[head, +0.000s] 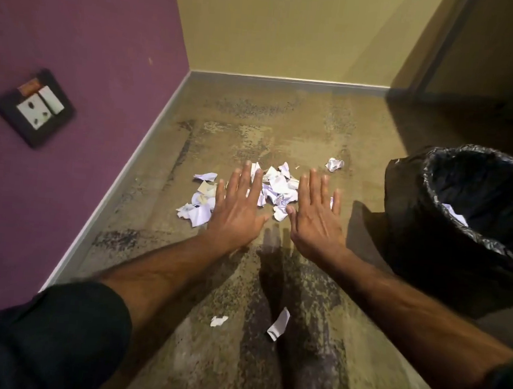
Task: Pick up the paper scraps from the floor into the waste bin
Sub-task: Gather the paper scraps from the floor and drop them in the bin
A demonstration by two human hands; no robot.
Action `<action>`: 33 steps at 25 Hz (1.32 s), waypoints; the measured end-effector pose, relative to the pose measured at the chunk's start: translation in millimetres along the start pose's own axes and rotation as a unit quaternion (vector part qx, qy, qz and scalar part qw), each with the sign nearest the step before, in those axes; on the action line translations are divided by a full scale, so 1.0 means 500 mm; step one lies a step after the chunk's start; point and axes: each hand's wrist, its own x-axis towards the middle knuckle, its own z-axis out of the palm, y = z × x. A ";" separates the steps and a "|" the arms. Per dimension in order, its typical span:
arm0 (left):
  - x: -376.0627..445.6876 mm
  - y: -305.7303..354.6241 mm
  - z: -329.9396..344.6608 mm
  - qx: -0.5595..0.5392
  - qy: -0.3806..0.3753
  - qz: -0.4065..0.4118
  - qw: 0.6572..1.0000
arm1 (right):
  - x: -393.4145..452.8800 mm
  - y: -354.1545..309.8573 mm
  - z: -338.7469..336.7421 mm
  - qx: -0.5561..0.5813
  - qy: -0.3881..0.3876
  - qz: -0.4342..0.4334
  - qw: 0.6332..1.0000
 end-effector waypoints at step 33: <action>-0.108 -0.061 0.068 0.046 -0.313 0.289 0.904 | -0.115 0.035 0.015 0.165 -0.204 -0.088 0.961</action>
